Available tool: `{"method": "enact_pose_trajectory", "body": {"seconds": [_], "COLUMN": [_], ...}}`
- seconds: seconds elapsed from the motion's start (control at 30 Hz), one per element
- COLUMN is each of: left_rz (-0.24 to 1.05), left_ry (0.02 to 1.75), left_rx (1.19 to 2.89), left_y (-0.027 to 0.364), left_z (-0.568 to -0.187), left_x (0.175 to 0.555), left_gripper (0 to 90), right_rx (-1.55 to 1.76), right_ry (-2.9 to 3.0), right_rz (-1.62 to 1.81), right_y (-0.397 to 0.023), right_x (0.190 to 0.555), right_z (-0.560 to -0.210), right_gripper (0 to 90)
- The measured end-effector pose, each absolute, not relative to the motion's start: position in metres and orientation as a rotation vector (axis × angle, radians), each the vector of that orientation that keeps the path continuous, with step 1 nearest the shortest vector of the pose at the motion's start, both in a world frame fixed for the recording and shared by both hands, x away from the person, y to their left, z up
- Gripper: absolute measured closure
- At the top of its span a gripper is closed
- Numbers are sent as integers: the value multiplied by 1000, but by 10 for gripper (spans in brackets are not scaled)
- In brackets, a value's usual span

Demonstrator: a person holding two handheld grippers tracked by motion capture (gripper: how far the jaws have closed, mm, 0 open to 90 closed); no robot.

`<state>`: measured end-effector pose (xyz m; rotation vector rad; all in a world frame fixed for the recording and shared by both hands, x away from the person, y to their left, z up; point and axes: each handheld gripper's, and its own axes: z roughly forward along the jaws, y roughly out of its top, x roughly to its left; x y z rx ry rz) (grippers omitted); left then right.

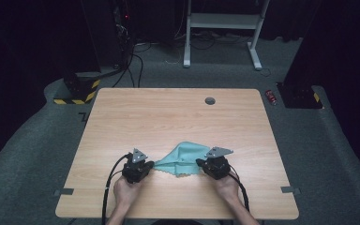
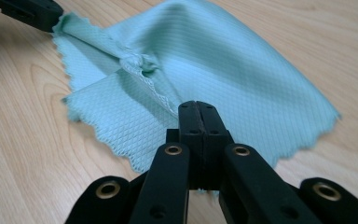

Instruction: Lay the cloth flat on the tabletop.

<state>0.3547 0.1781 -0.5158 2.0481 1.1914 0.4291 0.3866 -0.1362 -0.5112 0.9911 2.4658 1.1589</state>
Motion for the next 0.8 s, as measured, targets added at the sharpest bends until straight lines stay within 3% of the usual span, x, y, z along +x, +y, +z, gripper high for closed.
{"method": "enact_pose_trajectory", "body": {"seconds": [0.2, 0.3, 0.43, 0.67, 0.8], "left_rz": [424, 397, 421, 475, 471], "left_ry": [1176, 1108, 1010, 930, 920], "left_rx": [2071, 2070, 2104, 2207, 2233], "left_y": [175, 168, 149, 114, 107], "left_z": [-517, -510, -500, -500, -502], "left_x": [354, 353, 356, 372, 378], "left_gripper": [885, 687, 568, 570, 636], "right_rx": [1029, 1001, 961, 874, 851], "right_ry": [2470, 2464, 2445, 2527, 2561], "right_rz": [1141, 1146, 1217, 1219, 1170], "right_y": [-141, -137, -128, -99, -87], "right_x": [385, 383, 380, 383, 384], "right_z": [-516, -515, -508, -506, -512], "right_gripper": [900, 845, 760, 687, 674]}}
